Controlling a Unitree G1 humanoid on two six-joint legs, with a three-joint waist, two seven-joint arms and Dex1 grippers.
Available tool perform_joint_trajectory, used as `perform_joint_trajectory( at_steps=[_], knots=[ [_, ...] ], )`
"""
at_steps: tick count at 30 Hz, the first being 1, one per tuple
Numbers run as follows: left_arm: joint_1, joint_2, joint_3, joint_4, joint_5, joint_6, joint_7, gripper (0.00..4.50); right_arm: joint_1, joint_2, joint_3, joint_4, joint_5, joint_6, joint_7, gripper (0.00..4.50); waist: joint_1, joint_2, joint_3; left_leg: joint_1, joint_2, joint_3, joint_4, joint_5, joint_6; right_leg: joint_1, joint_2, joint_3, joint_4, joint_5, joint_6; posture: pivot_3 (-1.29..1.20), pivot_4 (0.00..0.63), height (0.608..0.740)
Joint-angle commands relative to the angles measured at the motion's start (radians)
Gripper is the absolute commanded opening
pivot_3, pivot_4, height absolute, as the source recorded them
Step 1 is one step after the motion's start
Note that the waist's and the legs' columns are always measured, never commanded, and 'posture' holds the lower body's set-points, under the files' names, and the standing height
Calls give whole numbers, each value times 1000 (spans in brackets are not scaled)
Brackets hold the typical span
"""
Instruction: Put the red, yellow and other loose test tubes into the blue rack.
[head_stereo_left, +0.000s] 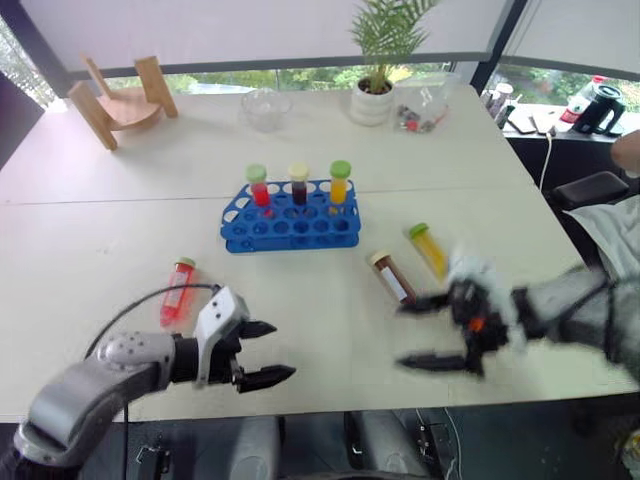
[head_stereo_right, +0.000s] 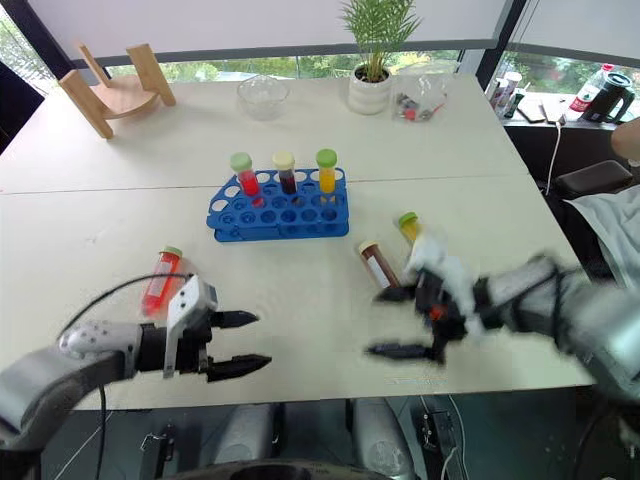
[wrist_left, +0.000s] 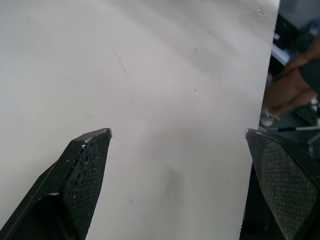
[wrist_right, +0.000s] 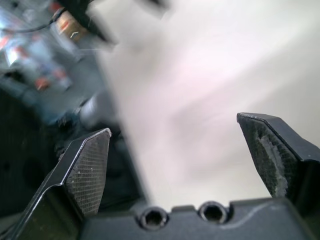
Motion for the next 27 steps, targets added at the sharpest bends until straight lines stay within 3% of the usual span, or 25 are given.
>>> perform_joint_trajectory(
  at_steps=[1, 7, 11, 15, 21, 24, 27],
  knots=[
    [-161, 57, 13, 28, 9, -33, -76, 4403, -187, -25, 117, 198, -172, -49, 13, 4500, 1, -1, 0, 0, 0, 0, -1, 0, 0, 0, 0, 0, -1, 0, 0, 0, 150, 740],
    [-308, 107, -48, 45, 77, -98, -158, 4403, -461, 36, 465, 574, -500, -33, 66, 4500, -5, -1, -1, -4, -1, 3, -3, -3, 5, -4, -2, 1, -3, 1, 7, 0, 150, 740],
    [-312, 148, -79, 37, 151, -171, -212, 4403, -609, 121, 658, 856, -668, -66, 206, 4500, -7, 1, 0, -22, 0, 4, -2, -2, 3, -25, -1, 2, 0, 0, 6, 0, 150, 740],
    [-314, 140, -100, 35, 201, -198, -193, 4403, -700, 220, 728, 1092, -772, -113, 298, 4500, -3, 3, 1, -23, 0, 5, -2, -2, 3, -25, -1, 2, 0, 0, 6, 0, 150, 740],
    [-233, 136, -102, -24, 226, -192, -166, 4403, -722, 335, 769, 1260, -892, -180, 360, 4500, -3, 3, 1, -22, 0, 5, 0, -2, 3, -24, -1, 2, 1, 1, 7, 0, 150, 740],
    [-212, 127, -101, -29, 238, -190, -147, 4500, -692, 350, 780, 1269, -959, -239, 358, 3716, -3, 2, 1, -21, 0, 4, 1, -2, 3, -23, -1, 2, 2, 1, 7, 0, 150, 740],
    [-204, 121, -100, -28, 244, -190, -137, 4500, -664, 361, 749, 1260, -997, -250, 331, 2206, -1, 2, 1, -20, 0, 4, 1, -2, 3, -21, -1, 2, 3, 1, 7, 0, 150, 740]
  ],
)
